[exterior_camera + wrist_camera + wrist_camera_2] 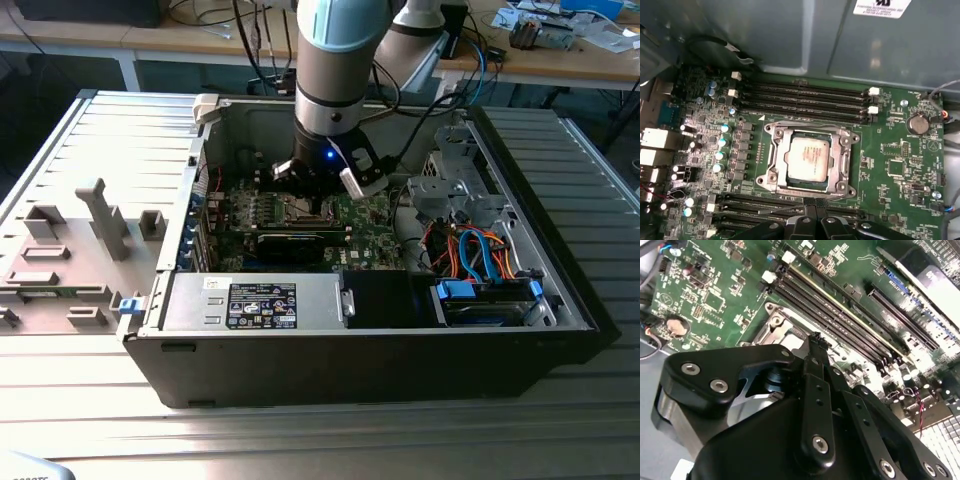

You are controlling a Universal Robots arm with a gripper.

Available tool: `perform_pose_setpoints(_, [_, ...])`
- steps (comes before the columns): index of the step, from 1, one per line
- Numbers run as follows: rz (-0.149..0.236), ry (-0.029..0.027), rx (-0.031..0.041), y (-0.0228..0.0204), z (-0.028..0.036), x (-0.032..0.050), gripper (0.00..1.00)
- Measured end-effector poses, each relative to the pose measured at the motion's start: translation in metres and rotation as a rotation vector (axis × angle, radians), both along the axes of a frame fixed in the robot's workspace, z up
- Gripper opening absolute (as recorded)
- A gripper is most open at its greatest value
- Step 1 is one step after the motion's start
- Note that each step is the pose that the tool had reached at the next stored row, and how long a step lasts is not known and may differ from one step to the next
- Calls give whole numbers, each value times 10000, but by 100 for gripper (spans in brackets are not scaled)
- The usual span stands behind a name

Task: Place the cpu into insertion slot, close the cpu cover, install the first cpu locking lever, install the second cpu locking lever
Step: 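Install the second cpu locking lever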

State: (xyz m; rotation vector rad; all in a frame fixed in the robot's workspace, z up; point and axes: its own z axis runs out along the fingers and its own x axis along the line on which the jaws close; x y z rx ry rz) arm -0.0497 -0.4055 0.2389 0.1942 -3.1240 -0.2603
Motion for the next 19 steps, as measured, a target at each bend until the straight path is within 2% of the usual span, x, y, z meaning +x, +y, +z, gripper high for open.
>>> perform_pose_setpoints(2, [0,0,33,-1,-65,-46,11])
perform_pose_setpoints(6, [0,0,142,-1,-126,-124,11])
perform_pose_setpoints(8, [1,1,171,-2,-149,-150,11])
perform_pose_setpoints(11, [0,0,295,-9,-178,-218,11])
perform_pose_setpoints(12, [-1,0,519,-22,-182,-264,11])
perform_pose_setpoints(13, [0,-1,646,-31,-185,-282,11])
perform_pose_setpoints(15, [2,-1,809,-52,-191,-307,11])
perform_pose_setpoints(16, [1,0,864,-63,-194,-318,11])
perform_pose_setpoints(17, [2,1,950,-87,-199,-333,11])
perform_pose_setpoints(18, [1,0,1008,-120,-205,-339,11])
perform_pose_setpoints(19, [0,0,1031,-143,-208,-341,11])
